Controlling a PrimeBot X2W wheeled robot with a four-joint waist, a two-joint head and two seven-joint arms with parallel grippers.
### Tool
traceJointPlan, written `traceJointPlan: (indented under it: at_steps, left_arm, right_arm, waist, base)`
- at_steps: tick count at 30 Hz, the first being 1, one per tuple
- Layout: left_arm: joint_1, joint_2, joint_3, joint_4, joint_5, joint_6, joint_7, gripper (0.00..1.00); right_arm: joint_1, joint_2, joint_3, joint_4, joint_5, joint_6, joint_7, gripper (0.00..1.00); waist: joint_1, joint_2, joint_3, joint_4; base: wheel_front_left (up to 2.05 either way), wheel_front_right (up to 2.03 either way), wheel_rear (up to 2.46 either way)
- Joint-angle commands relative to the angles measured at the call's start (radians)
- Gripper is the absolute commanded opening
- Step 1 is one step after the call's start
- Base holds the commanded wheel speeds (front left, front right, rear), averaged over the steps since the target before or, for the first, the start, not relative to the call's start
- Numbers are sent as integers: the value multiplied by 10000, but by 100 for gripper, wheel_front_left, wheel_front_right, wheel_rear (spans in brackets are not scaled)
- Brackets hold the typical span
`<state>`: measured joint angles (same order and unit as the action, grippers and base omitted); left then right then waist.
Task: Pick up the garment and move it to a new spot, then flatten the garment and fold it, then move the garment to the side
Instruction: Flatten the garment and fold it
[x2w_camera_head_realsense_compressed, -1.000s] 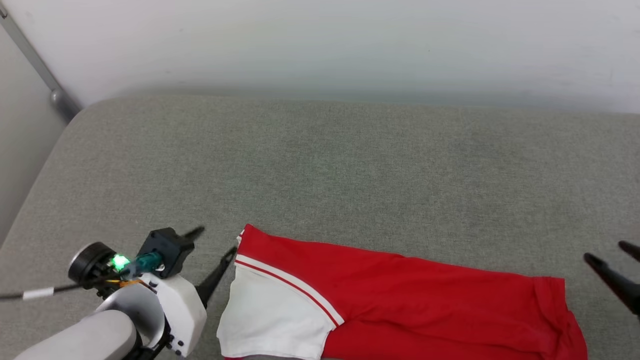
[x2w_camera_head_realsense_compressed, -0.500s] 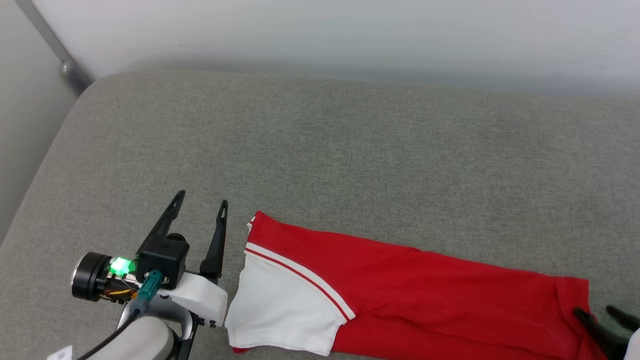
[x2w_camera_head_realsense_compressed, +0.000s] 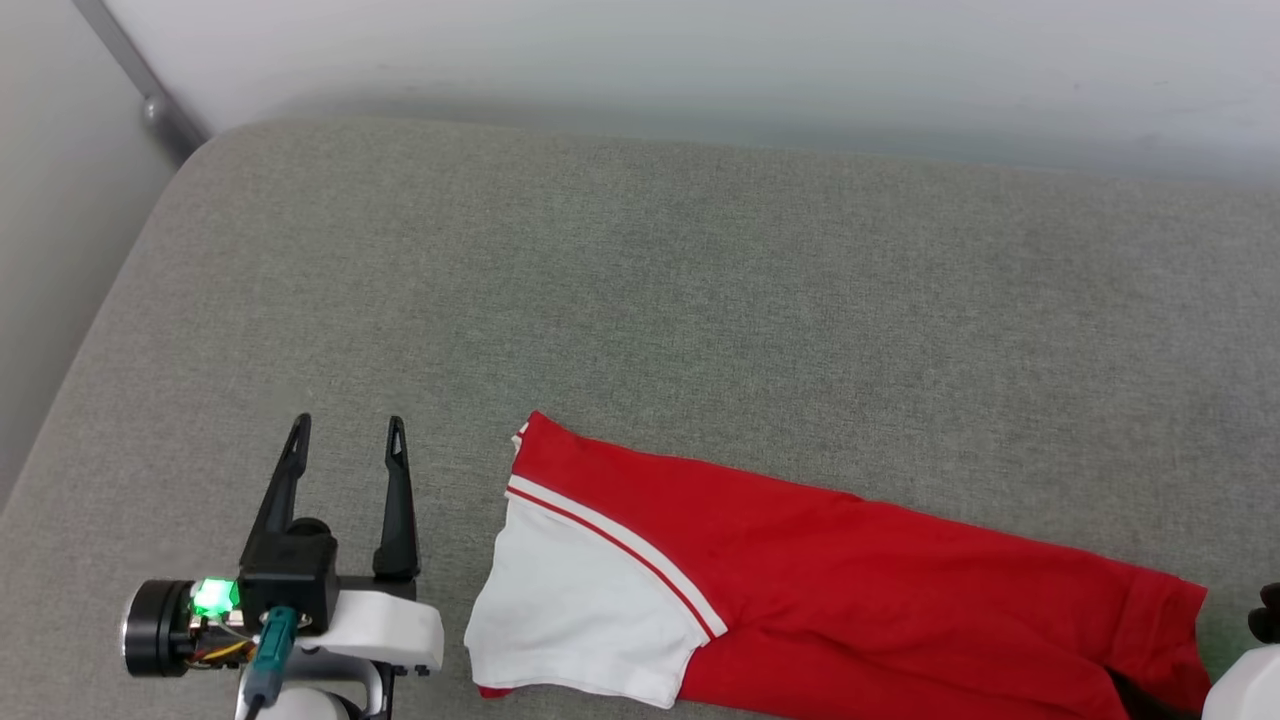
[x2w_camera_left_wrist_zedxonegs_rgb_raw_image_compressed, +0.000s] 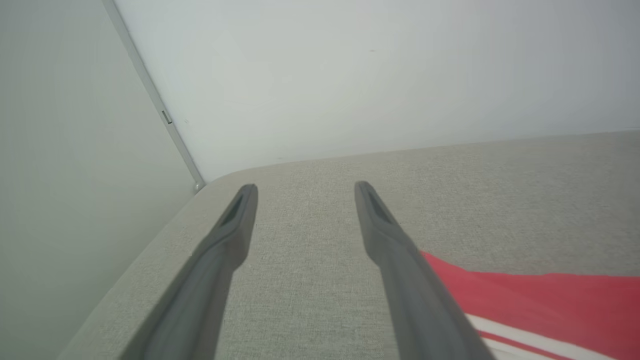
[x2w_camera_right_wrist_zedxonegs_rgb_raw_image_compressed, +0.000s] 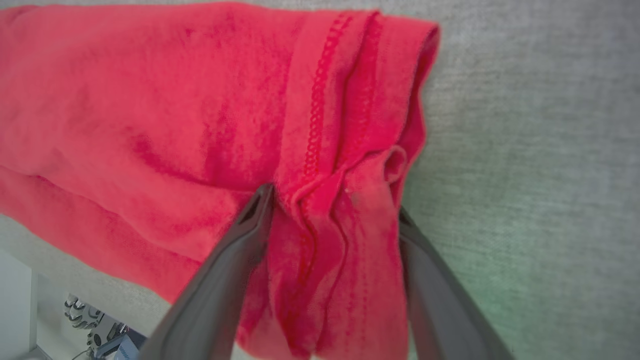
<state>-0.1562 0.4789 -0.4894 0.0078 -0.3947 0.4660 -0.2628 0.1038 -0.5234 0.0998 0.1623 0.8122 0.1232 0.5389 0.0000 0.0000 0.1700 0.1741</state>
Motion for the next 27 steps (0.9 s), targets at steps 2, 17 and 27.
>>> traceJointPlan:
  at_steps: [2,17,27]
  left_arm:
    - [373,-413,440,0,435,-188,-24,100]
    - [1948,-2054,2222,-352,2802,-1162,-24,100]
    - [2527,-2549,2692,-381,3251,-1874,-24,100]
  right_arm:
    - [372,633,935,437,174,134,445,100]
    - [-710,-717,234,477,694,72,304,0]
    - [-385,-1767,-880,1180,895,72,626,0]
  waist:
    - [0,0,-14,18]
    - [0,0,-670,-272]
    - [0,0,-972,-394]
  base:
    - [0,0,0]
    - [0,0,0]
    - [0,0,0]
